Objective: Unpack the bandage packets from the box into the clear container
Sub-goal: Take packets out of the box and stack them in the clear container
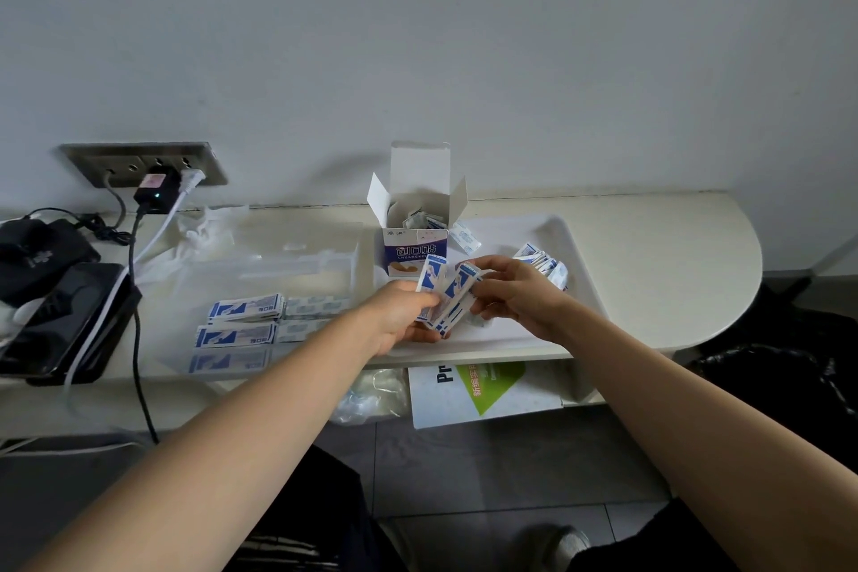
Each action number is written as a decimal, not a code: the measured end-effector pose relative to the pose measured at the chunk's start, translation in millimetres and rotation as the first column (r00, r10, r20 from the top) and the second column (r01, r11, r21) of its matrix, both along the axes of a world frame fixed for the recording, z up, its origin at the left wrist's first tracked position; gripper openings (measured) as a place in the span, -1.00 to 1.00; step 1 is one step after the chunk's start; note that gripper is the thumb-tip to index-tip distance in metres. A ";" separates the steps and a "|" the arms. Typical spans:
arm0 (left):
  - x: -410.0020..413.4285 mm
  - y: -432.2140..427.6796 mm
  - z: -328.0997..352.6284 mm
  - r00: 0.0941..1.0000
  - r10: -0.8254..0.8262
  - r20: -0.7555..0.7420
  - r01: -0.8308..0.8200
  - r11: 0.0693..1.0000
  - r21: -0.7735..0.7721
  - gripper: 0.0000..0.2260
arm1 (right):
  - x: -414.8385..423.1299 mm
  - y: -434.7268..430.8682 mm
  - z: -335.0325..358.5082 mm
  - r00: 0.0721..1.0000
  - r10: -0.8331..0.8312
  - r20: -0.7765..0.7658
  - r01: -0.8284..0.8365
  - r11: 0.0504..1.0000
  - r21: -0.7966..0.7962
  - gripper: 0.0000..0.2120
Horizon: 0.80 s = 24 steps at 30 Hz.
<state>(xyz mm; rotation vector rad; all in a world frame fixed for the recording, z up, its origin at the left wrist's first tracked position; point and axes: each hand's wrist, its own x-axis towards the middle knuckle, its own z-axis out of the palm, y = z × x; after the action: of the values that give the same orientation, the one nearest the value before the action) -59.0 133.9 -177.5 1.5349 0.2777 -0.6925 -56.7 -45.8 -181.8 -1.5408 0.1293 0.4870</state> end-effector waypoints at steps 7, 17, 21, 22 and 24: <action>4.4 0.2 -6.4 0.981 0.063 0.185 -0.091 0.984 0.152 -0.95 | 5.4 -0.6 -3.1 0.987 -0.158 -0.002 0.156 0.973 -0.170 -0.82; 11.6 -0.5 -18.2 0.975 -0.010 0.222 -0.053 0.959 0.279 -0.91 | 3.7 -28.7 1.8 0.958 -0.263 0.112 0.284 0.920 -0.269 -0.86; 8.9 -3.7 -17.9 0.984 -0.032 0.174 -0.012 0.968 0.249 -0.86 | 2.0 -39.1 7.9 0.944 -0.314 0.105 0.325 0.938 -0.120 -0.87; 8.1 -4.7 -17.4 0.986 -0.034 0.163 -0.006 0.972 0.235 -0.86 | 1.1 -37.5 9.0 0.953 -0.282 0.108 0.293 0.949 -0.115 -0.88; 6.4 -6.2 -15.7 0.987 -0.030 0.159 -0.004 0.978 0.209 -0.85 | 0.2 -30.2 10.3 0.970 -0.206 0.130 0.225 0.962 -0.155 -0.88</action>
<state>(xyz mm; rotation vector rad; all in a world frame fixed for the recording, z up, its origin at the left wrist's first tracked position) -52.6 127.7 -193.2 1.7842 0.2235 -0.5584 -56.5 -75.9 -171.6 -1.6936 0.2533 0.2191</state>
